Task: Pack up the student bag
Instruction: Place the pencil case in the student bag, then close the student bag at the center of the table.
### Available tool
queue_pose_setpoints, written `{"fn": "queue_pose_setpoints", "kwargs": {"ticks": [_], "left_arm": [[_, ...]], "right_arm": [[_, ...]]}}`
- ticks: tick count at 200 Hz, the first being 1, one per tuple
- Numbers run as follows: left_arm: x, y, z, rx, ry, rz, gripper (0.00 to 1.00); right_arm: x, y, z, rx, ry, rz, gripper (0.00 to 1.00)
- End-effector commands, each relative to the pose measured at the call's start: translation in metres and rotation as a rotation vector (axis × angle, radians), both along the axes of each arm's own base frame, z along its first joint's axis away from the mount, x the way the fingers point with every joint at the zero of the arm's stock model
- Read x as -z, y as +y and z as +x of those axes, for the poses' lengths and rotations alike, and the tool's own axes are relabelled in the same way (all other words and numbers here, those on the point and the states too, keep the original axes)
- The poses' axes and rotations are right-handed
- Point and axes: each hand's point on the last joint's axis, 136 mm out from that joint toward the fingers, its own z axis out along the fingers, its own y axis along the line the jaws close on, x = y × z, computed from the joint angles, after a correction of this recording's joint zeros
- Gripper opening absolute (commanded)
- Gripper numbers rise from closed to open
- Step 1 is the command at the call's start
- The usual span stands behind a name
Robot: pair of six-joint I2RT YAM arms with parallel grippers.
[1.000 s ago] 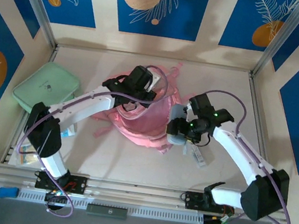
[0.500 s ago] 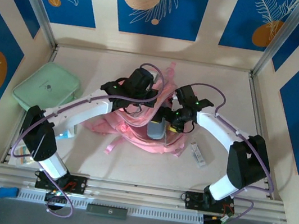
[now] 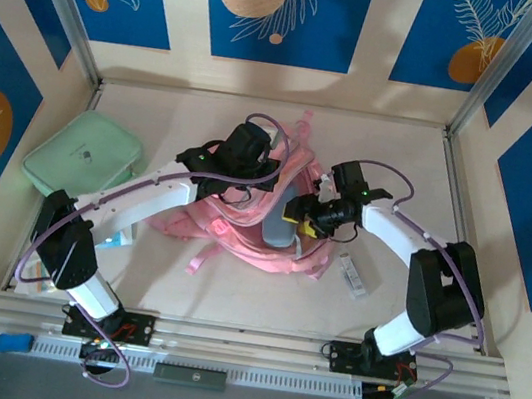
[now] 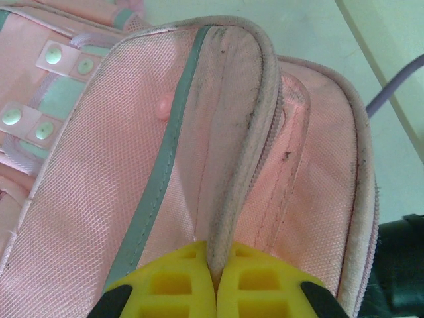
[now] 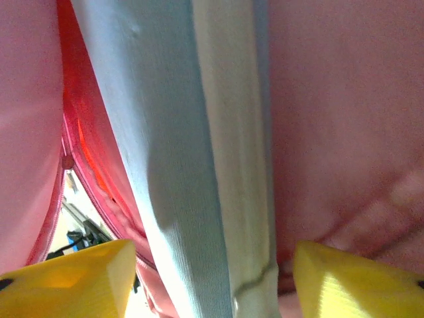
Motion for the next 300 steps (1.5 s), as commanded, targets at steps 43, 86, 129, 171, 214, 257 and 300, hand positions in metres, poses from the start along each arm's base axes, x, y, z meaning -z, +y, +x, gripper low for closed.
{"fn": "queue_pose_setpoints", "kwargs": {"ticks": [43, 86, 129, 171, 214, 257, 300], "left_arm": [[-0.053, -0.006, -0.008, 0.01, -0.069, -0.158, 0.0], [-0.066, -0.01, -0.011, -0.012, -0.088, -0.244, 0.0], [-0.067, -0.012, -0.003, -0.072, -0.093, -0.259, 0.0], [-0.067, -0.002, 0.003, -0.128, -0.117, -0.237, 0.0], [-0.066, 0.003, 0.006, -0.138, -0.133, -0.218, 0.0], [-0.05, -0.001, 0.008, -0.126, -0.104, -0.209, 0.0], [-0.026, -0.01, 0.007, -0.085, -0.055, -0.182, 0.0]], "right_arm": [[-0.015, 0.029, 0.034, 0.01, -0.06, 0.145, 0.29], [-0.037, 0.02, 0.053, 0.215, -0.081, 0.191, 0.27], [-0.034, 0.03, 0.072, 0.424, -0.163, 0.116, 0.27], [-0.018, 0.053, 0.084, 0.454, -0.178, 0.12, 0.31], [-0.027, 0.05, 0.067, 0.39, -0.207, 0.096, 0.48], [-0.042, 0.017, 0.036, 0.384, -0.234, 0.101, 0.71], [-0.053, -0.014, -0.001, 0.35, -0.225, 0.05, 0.64]]}}
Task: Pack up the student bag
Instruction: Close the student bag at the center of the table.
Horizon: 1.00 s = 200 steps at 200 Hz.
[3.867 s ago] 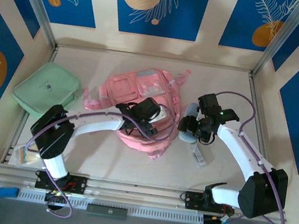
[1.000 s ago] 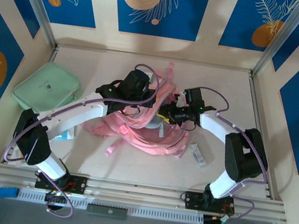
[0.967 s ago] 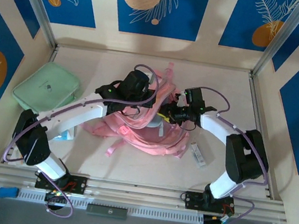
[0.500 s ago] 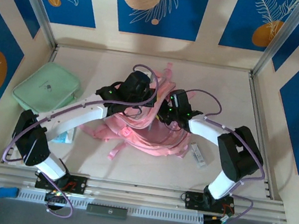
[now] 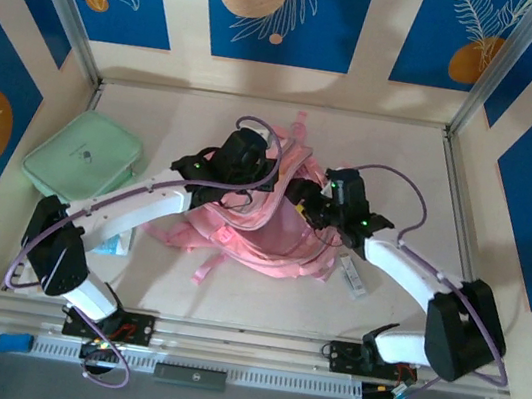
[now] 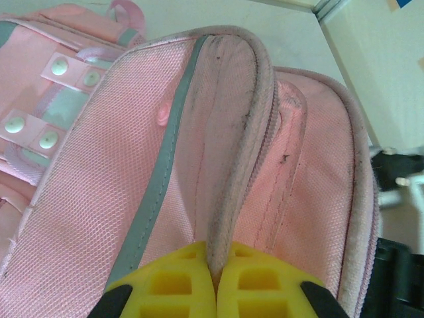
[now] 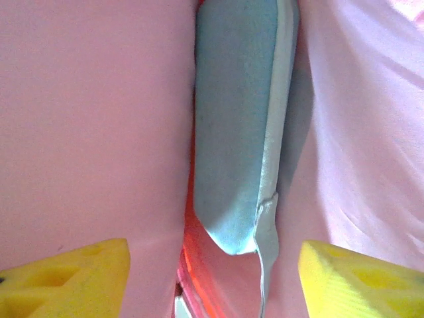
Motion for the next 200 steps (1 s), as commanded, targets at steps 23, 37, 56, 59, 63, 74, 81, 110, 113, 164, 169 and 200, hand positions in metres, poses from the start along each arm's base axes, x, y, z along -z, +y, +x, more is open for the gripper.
{"fn": "queue_pose_setpoints", "kwargs": {"ticks": [23, 37, 56, 59, 63, 74, 81, 110, 113, 164, 169, 200], "left_arm": [[0.005, -0.02, 0.005, 0.061, 0.013, -0.045, 0.07], [0.008, -0.033, -0.006, 0.144, 0.066, -0.096, 0.18], [-0.016, -0.052, -0.03, 0.291, 0.078, -0.232, 0.31], [-0.015, -0.05, -0.031, 0.288, 0.081, -0.236, 0.33], [-0.017, -0.046, -0.034, 0.279, 0.078, -0.243, 0.37], [-0.022, -0.032, -0.039, 0.249, 0.056, -0.245, 0.47], [-0.021, -0.02, -0.041, 0.222, 0.04, -0.228, 0.51], [0.004, 0.034, -0.047, 0.061, 0.026, -0.155, 0.59], [0.007, 0.04, -0.048, 0.044, 0.03, -0.159, 0.59], [0.068, 0.122, -0.056, -0.213, 0.092, -0.142, 0.62], [0.072, 0.129, -0.057, -0.235, 0.096, -0.135, 0.62], [0.091, 0.166, -0.059, -0.346, 0.106, -0.113, 0.63]], "right_arm": [[0.004, -0.048, -0.045, 0.0, 0.066, -0.19, 0.62], [-0.001, -0.06, -0.054, -0.005, 0.062, -0.22, 0.61], [-0.008, -0.071, -0.068, -0.031, 0.038, -0.274, 0.61], [-0.009, -0.073, -0.07, -0.037, 0.034, -0.284, 0.61], [-0.011, -0.075, -0.073, -0.039, 0.029, -0.297, 0.61], [-0.014, -0.079, -0.08, -0.056, 0.017, -0.326, 0.63], [-0.014, -0.08, -0.085, -0.07, 0.025, -0.344, 0.64], [-0.007, -0.067, -0.102, -0.153, 0.091, -0.43, 0.6], [-0.007, -0.066, -0.103, -0.157, 0.097, -0.444, 0.6], [0.007, 0.0, -0.115, -0.252, 0.168, -0.64, 0.5], [0.01, 0.008, -0.115, -0.248, 0.175, -0.657, 0.49], [0.014, 0.065, -0.104, -0.209, 0.15, -0.683, 0.45]]}}
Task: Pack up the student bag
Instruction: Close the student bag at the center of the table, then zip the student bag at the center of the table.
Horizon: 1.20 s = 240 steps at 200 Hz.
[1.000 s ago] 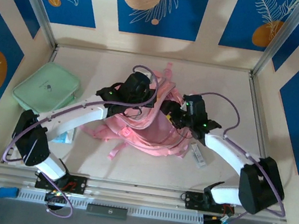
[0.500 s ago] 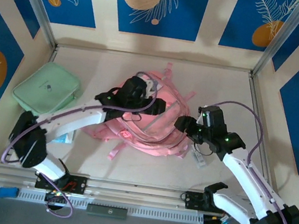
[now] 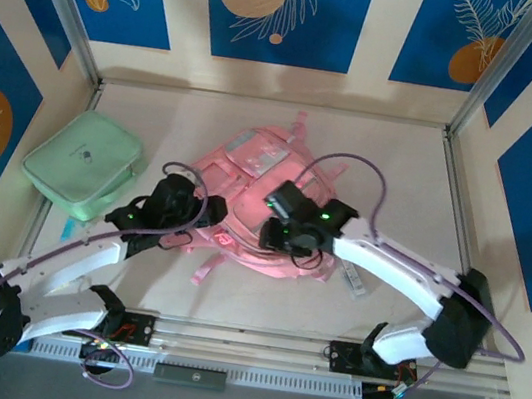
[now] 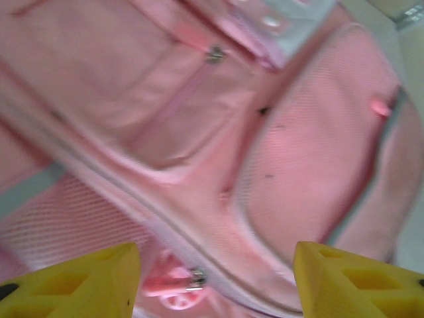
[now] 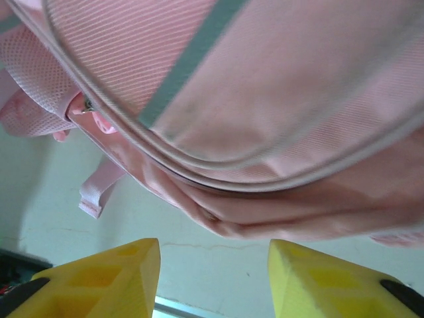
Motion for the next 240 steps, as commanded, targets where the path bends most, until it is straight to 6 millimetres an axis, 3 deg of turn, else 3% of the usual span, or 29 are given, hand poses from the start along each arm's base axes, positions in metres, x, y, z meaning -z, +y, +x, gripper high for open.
{"fn": "queue_pose_setpoints", "kwargs": {"ticks": [1, 46, 96, 134, 155, 206, 240], "left_arm": [[-0.001, 0.028, 0.004, -0.113, -0.021, -0.007, 0.63], [0.018, 0.054, 0.001, -0.155, 0.03, 0.034, 0.63], [0.028, 0.059, -0.007, -0.132, 0.056, 0.007, 0.65], [0.029, 0.064, -0.013, -0.127, 0.06, 0.024, 0.66], [0.03, 0.068, -0.017, -0.129, 0.063, 0.038, 0.67], [0.031, 0.067, -0.02, -0.119, 0.068, 0.033, 0.69], [0.032, 0.067, -0.021, -0.118, 0.069, 0.029, 0.69]], "right_arm": [[-0.001, 0.024, 0.011, 0.095, -0.053, -0.045, 0.45], [0.024, 0.088, 0.031, 0.229, -0.046, -0.039, 0.46], [0.063, 0.11, 0.043, 0.416, 0.006, -0.04, 0.45], [0.07, 0.115, 0.051, 0.498, -0.037, -0.038, 0.44], [0.079, 0.104, 0.055, 0.587, -0.033, -0.084, 0.43], [0.102, 0.109, 0.061, 0.579, -0.009, -0.102, 0.33], [0.099, 0.105, 0.058, 0.57, -0.017, -0.125, 0.23]]}}
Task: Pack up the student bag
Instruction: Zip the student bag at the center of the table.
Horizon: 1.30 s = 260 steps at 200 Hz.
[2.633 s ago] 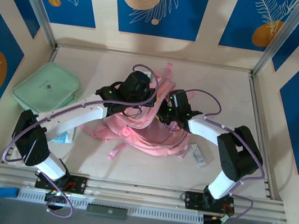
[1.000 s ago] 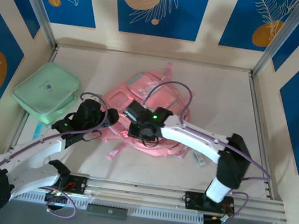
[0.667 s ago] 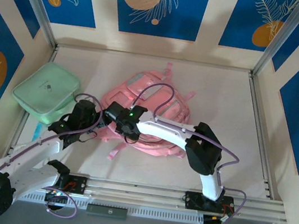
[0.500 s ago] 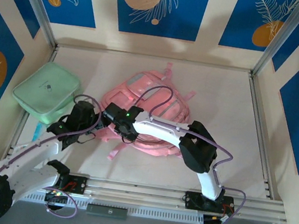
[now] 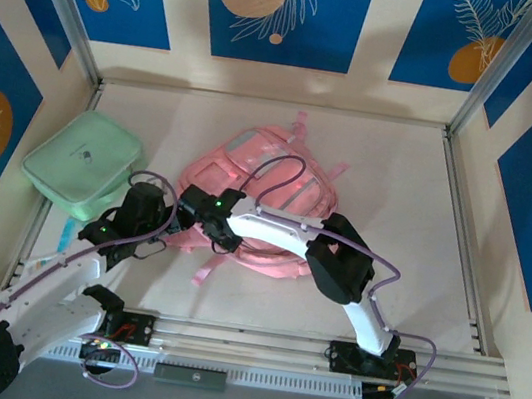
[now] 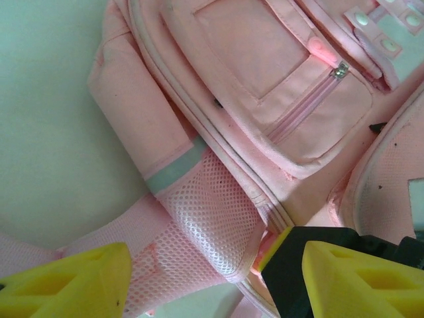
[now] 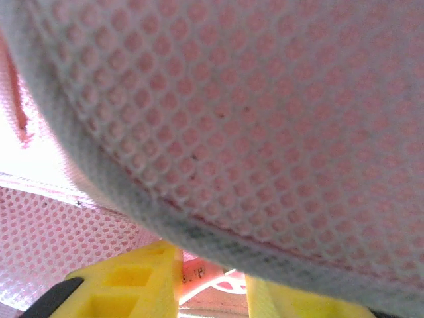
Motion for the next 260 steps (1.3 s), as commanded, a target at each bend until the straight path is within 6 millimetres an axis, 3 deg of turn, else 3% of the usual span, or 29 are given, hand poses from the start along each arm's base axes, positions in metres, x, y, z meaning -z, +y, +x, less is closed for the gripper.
{"fn": "queue_pose_setpoints", "kwargs": {"ticks": [1, 60, 110, 133, 171, 216, 260], "left_arm": [[0.005, 0.002, -0.005, 0.015, 0.014, 0.0, 0.69], [0.003, -0.003, -0.005, 0.022, 0.014, -0.027, 0.7], [0.009, -0.005, -0.006, 0.021, 0.03, -0.047, 0.71], [0.015, -0.01, -0.006, 0.026, 0.054, -0.076, 0.69], [0.028, -0.034, 0.006, 0.02, 0.051, -0.253, 0.58], [0.045, -0.06, 0.023, 0.058, 0.094, -0.314, 0.57], [0.064, -0.062, 0.043, -0.005, 0.116, -0.298, 0.59]], "right_arm": [[0.007, -0.005, 0.01, 0.04, -0.025, -0.029, 0.23], [-0.015, -0.006, 0.008, -0.021, -0.055, -0.003, 0.1], [0.0, -0.016, -0.011, -0.079, 0.034, -0.017, 0.05], [-0.011, -0.009, -0.007, -0.166, 0.017, 0.001, 0.01], [-0.033, 0.001, -0.008, -0.293, -0.025, 0.023, 0.01], [-0.037, 0.006, -0.014, -0.396, 0.003, 0.031, 0.0], [-0.038, 0.0, -0.02, -0.454, 0.019, 0.005, 0.0]]}}
